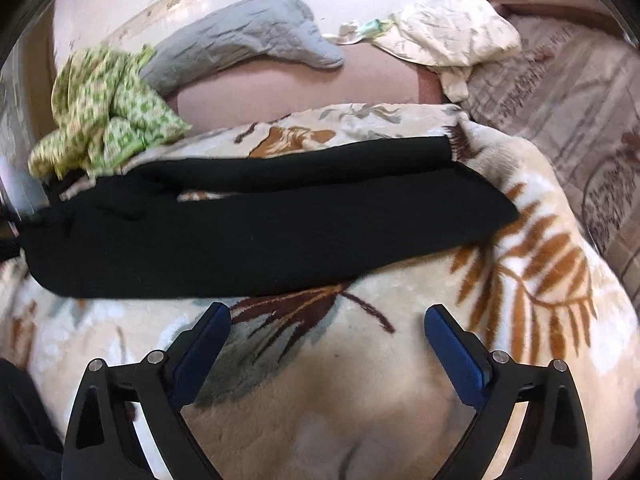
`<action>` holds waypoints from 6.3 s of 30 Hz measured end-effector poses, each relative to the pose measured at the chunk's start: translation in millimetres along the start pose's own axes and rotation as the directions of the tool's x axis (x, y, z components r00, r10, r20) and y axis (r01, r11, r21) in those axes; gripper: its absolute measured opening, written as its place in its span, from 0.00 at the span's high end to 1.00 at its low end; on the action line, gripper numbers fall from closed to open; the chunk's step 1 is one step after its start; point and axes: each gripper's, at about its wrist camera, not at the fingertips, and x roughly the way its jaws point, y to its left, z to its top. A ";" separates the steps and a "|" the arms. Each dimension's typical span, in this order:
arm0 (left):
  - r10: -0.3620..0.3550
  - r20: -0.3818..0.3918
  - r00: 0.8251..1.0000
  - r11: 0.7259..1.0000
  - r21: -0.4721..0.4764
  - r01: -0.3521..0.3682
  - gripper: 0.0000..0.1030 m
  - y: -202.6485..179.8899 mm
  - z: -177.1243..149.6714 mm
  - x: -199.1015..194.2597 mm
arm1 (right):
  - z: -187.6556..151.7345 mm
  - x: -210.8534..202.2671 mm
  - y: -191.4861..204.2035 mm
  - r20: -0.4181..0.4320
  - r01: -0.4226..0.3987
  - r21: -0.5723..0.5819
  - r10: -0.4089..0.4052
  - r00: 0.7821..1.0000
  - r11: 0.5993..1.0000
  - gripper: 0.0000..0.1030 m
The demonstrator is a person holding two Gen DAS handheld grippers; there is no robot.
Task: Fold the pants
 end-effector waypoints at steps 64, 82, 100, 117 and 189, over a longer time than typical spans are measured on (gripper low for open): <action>0.349 0.203 0.915 0.932 0.024 -0.361 0.56 38.7 -107.5 -76.5 | 130.7 86.8 -16.2 -0.223 -0.267 -0.040 0.252 0.941 0.963 0.99; 0.300 0.210 0.931 0.953 -0.017 -0.303 0.44 40.3 -111.4 -79.8 | 138.2 -69.4 -19.0 0.023 -0.425 0.185 0.428 0.903 0.886 1.00; 0.309 0.224 0.924 0.949 -0.006 -0.316 0.26 28.3 -95.3 -79.9 | 89.8 52.7 -37.7 -0.184 -0.204 0.125 0.224 0.957 0.971 0.68; 0.355 0.073 0.932 0.806 0.482 -0.345 0.25 47.7 58.4 -34.0 | 70.3 70.5 -71.1 -0.044 -0.303 0.264 0.325 0.945 0.916 0.54; 0.568 0.252 0.783 0.759 0.208 -0.617 0.97 56.3 58.0 -50.5 | 171.5 144.4 25.3 -0.348 -0.212 0.037 0.212 0.913 0.977 0.95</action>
